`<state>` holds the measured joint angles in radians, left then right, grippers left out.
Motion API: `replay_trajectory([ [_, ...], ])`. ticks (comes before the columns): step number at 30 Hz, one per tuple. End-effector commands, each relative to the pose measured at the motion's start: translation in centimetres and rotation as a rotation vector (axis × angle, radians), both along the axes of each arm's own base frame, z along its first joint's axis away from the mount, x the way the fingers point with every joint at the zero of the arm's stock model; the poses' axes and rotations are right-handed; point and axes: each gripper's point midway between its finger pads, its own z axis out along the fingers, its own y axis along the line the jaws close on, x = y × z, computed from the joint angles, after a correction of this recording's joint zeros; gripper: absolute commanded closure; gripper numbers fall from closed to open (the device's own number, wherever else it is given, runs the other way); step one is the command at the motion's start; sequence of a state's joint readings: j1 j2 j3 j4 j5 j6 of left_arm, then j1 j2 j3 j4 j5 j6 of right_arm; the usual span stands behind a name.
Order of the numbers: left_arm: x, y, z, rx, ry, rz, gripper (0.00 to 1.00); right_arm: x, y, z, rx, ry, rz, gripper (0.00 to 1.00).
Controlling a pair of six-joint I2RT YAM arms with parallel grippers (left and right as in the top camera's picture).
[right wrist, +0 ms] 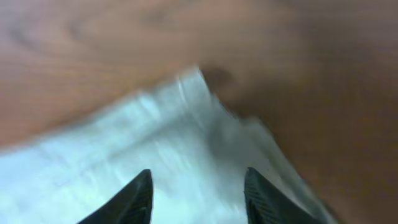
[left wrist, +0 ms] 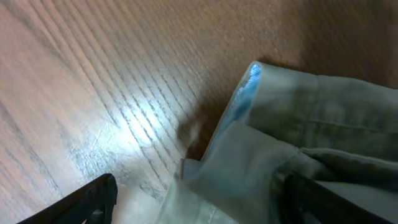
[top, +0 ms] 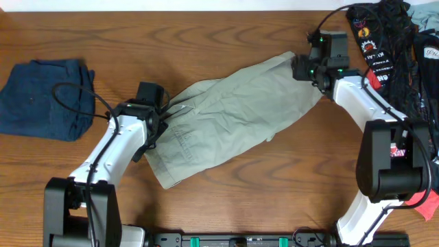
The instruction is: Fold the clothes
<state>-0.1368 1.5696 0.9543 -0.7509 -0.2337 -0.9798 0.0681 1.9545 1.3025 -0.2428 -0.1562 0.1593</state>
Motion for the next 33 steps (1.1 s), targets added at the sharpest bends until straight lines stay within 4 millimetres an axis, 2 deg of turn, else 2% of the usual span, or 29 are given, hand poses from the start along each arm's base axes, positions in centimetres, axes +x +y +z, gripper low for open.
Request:
replay_trajectory([
  [1, 0.3, 1.0, 2.2, -0.007, -0.070, 0.009, 0.10, -1.1, -0.6, 0.1, -0.055, 0.034, 0.054, 0.58],
  [4, 0.3, 1.2, 3.8, -0.042, -0.119, 0.006, 0.07, -2.3, -0.7, -1.5, -0.077, 0.101, 0.078, 0.57],
  [8, 0.0, 0.0, 5.3, -0.110, -0.151, -0.072, 0.07, -2.9, -0.7, -3.7, -0.082, 0.158, 0.083, 0.54],
  [13, -1.9, -0.2, 4.6, -0.128, -0.071, -0.078, 0.02, -4.0, -0.8, -7.0, -0.089, 0.245, 0.095, 0.52],
  [16, -3.1, -0.3, 3.7, -0.133, -0.007, -0.075, 0.02, -5.8, -1.1, -9.1, -0.104, 0.338, 0.107, 0.48],
  [17, -3.4, -0.4, 3.3, -0.143, 0.008, -0.076, 0.02, -6.5, -1.5, -9.8, -0.119, 0.373, 0.100, 0.48],
  [18, -3.7, -0.7, 2.9, -0.158, 0.023, -0.079, 0.02, -7.2, -2.0, -10.2, -0.142, 0.408, 0.089, 0.53],
  [19, -4.0, -1.0, 2.4, -0.175, 0.038, -0.080, 0.02, -8.2, -2.9, -10.7, -0.181, 0.455, 0.061, 0.64],
  [20, -4.2, -1.1, 2.0, -0.187, 0.049, -0.082, 0.02, -9.2, -4.2, -10.9, -0.226, 0.506, 0.000, 0.75],
  [22, -4.6, -1.4, 1.3, -0.200, 0.069, -0.086, 0.02, -11.2, -6.9, -10.9, -0.311, 0.591, -0.161, 0.89],
  [24, -4.6, -1.7, 0.6, -0.215, 0.083, -0.118, 0.02, -13.3, -9.2, -10.6, -0.380, 0.663, -0.296, 0.91],
  [26, -4.2, -2.5, 0.2, -0.253, 0.087, -0.179, 0.02, -15.0, -10.6, -10.2, -0.410, 0.722, -0.376, 0.91],
  [33, -2.4, -5.7, -1.6, -0.397, 0.080, -0.434, 0.02, -17.9, -11.9, -9.5, -0.404, 0.836, -0.455, 0.91],
])
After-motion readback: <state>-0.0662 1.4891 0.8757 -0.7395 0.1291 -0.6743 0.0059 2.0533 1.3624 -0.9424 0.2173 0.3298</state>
